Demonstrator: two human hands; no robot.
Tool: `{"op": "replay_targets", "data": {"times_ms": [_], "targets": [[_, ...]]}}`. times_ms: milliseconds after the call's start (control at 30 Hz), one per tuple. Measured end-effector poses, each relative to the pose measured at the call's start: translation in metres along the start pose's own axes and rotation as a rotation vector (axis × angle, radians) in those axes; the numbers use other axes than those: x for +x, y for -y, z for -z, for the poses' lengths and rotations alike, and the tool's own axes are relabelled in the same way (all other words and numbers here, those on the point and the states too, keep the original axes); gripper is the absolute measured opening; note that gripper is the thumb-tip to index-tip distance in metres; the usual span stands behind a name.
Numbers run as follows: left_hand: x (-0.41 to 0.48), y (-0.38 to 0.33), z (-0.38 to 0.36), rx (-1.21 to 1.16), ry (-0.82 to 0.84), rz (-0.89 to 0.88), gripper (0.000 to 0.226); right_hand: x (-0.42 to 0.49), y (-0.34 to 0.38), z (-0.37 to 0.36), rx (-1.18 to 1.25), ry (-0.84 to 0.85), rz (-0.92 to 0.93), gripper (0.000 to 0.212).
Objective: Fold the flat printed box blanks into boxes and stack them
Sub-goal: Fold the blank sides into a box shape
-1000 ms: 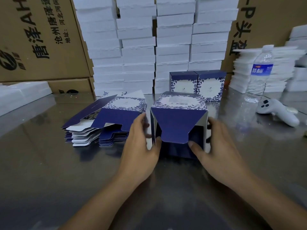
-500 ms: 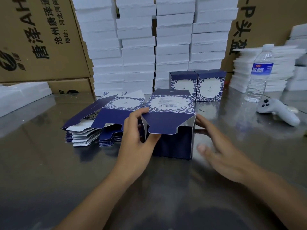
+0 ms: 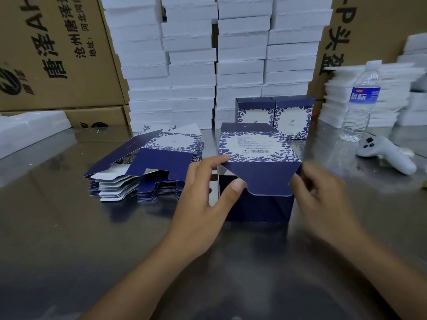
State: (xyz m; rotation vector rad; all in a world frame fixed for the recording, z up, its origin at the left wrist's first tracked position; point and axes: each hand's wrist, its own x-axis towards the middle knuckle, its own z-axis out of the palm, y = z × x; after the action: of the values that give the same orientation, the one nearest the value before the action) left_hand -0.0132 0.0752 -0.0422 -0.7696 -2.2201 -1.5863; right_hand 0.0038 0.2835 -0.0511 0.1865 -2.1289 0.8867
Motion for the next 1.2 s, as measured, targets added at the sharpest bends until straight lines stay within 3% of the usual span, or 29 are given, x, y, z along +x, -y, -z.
{"op": "replay_targets", "data": {"times_ms": [300,467,567,633,767,1000,1100,1200], "targets": [[0.0,-0.003,0.003,0.031,0.064,-0.007,0.048,0.0,0.0,0.002,-0.024,-0.008,-0.038,0.038],[-0.001,-0.001,0.007,0.069,0.084,-0.011,0.054,-0.001,-0.002,0.003,-0.046,0.113,-0.065,0.032],[0.0,0.0,0.008,0.056,0.083,-0.008,0.053,-0.003,-0.005,0.004,-0.129,0.234,-0.071,0.044],[-0.001,0.002,0.009,0.058,0.094,-0.021,0.054,-0.002,-0.005,0.005,-0.219,0.247,-0.052,0.053],[-0.001,0.003,0.008,0.105,0.137,-0.013,0.064,-0.001,-0.006,0.004,-0.303,0.227,-0.015,0.041],[-0.001,0.004,0.002,0.104,0.009,-0.026,0.056,-0.002,-0.004,0.004,-0.244,0.268,-0.017,0.061],[0.002,0.006,0.003,0.064,-0.069,0.005,0.055,-0.004,-0.004,0.002,-0.266,0.384,-0.021,0.043],[0.003,0.006,0.002,0.017,-0.1,0.031,0.055,-0.007,-0.004,0.0,-0.299,0.483,-0.041,0.041]]}}
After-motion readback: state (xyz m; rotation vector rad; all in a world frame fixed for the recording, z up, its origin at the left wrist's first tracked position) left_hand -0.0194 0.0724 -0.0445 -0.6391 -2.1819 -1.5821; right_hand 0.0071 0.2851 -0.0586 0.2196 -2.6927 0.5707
